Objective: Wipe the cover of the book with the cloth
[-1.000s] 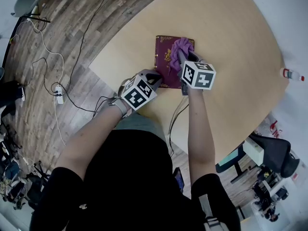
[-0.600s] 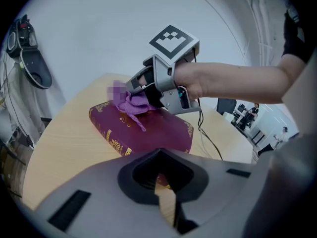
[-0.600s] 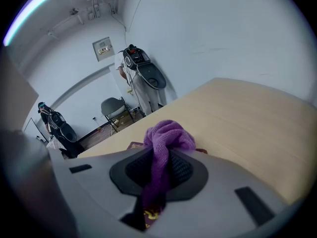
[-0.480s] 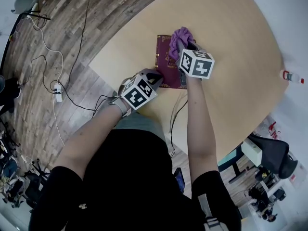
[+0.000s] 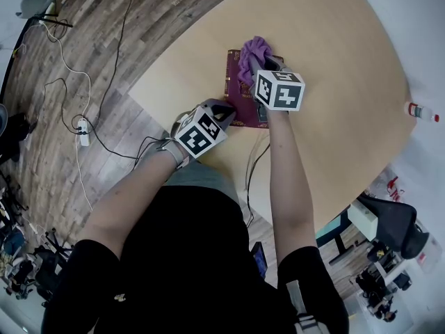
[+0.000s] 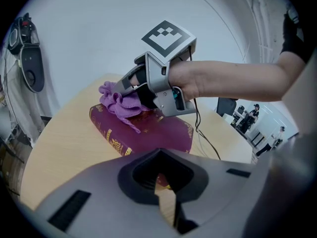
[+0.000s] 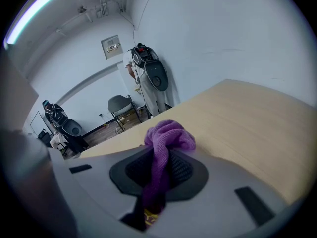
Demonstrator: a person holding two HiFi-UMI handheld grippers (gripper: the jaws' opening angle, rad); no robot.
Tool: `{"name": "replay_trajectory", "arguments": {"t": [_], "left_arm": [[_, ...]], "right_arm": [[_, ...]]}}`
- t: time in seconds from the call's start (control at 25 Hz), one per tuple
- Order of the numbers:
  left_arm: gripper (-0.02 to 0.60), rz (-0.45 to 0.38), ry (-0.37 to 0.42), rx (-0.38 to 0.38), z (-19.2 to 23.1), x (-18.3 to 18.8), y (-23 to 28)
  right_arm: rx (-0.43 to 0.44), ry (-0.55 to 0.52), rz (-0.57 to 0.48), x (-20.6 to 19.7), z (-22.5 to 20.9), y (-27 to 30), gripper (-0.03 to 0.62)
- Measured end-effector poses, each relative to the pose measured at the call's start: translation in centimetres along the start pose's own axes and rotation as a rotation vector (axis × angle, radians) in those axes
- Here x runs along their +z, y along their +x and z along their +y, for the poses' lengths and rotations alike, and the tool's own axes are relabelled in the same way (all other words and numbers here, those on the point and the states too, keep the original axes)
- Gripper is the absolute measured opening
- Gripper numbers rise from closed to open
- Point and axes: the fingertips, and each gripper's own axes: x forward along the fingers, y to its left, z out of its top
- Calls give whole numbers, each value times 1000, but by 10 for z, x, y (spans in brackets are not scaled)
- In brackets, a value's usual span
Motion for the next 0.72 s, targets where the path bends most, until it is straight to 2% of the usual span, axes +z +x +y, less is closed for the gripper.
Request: {"name": "replay_trajectory", "arguments": {"t": [0.36, 0.72], "left_arm": [[18, -6, 2, -10, 1, 0, 1], [18, -8, 8, -27, 2, -1, 0]], "right_arm": [[7, 7, 13, -8, 5, -3, 67], [6, 27, 24, -35, 22, -20, 67]]}}
